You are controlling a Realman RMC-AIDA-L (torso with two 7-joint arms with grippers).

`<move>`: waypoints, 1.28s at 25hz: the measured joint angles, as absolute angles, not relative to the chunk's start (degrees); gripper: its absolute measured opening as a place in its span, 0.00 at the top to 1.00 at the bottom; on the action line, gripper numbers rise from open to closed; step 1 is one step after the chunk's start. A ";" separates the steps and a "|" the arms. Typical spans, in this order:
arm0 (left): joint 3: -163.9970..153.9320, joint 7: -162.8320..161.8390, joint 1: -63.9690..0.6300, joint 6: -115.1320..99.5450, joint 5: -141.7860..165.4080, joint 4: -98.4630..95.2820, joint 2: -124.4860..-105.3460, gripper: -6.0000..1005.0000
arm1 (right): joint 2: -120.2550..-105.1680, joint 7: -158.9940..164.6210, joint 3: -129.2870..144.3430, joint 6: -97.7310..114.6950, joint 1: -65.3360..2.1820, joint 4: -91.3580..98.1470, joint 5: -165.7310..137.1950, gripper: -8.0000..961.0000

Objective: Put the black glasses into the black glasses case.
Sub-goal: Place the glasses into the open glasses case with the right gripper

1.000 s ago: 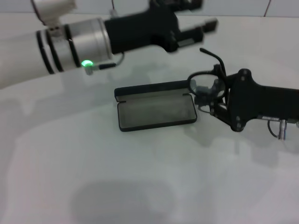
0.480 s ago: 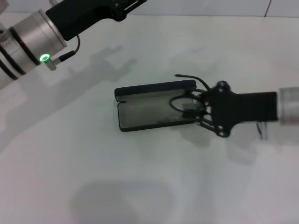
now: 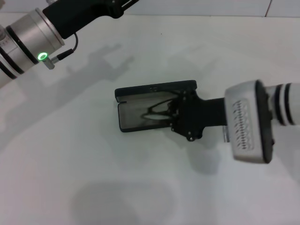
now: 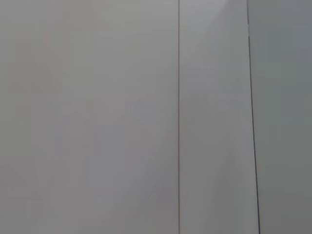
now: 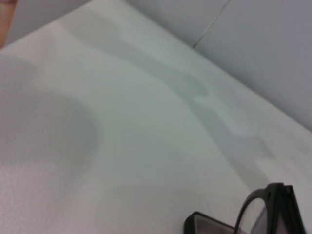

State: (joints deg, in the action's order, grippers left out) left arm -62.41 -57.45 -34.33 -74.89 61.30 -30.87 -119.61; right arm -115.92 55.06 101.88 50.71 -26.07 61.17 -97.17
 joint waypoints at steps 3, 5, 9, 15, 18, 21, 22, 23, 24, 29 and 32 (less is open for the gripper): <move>-62.40 -57.54 -34.37 -74.87 61.25 -30.86 -119.62 0.37 | -116.03 55.39 105.52 45.93 -26.34 61.36 -98.58 0.85; -62.40 -57.46 -34.38 -74.87 61.07 -30.86 -119.62 0.37 | -116.06 56.07 107.75 42.78 -26.64 61.40 -99.77 0.85; -62.40 -57.34 -34.44 -74.82 60.89 -30.85 -119.62 0.37 | -116.14 56.65 110.79 37.44 -26.81 61.56 -101.12 0.85; -62.40 -57.32 -34.40 -74.79 60.89 -30.79 -119.62 0.37 | -116.18 56.69 112.00 34.83 -26.88 62.17 -101.36 0.85; -62.40 -57.31 -34.38 -74.79 60.89 -30.75 -119.62 0.37 | -116.19 58.21 112.08 34.75 -27.44 62.01 -101.29 0.85; -62.40 -57.30 -34.33 -74.79 61.00 -30.75 -119.62 0.37 | -116.19 59.90 112.20 34.72 -28.07 61.58 -101.65 0.85; -62.40 -57.30 -34.28 -74.79 61.04 -30.74 -119.62 0.37 | -116.19 60.08 112.24 34.72 -28.19 61.41 -101.68 0.85; -62.40 -57.30 -34.25 -74.79 61.08 -30.65 -119.62 0.37 | -116.18 60.16 112.29 34.72 -28.22 61.32 -101.69 0.85; -62.41 -57.30 -34.24 -74.79 61.12 -30.48 -119.62 0.37 | -116.19 60.22 112.44 34.72 -28.22 61.31 -101.70 0.85; -62.40 -57.30 -34.20 -74.79 61.20 -30.12 -119.62 0.37 | -116.18 60.26 113.46 34.19 -27.99 61.28 -101.69 0.85; -62.55 -57.30 -34.12 -74.79 61.24 -30.12 -119.62 0.37 | -116.18 60.27 113.60 33.36 -27.88 61.23 -101.69 0.85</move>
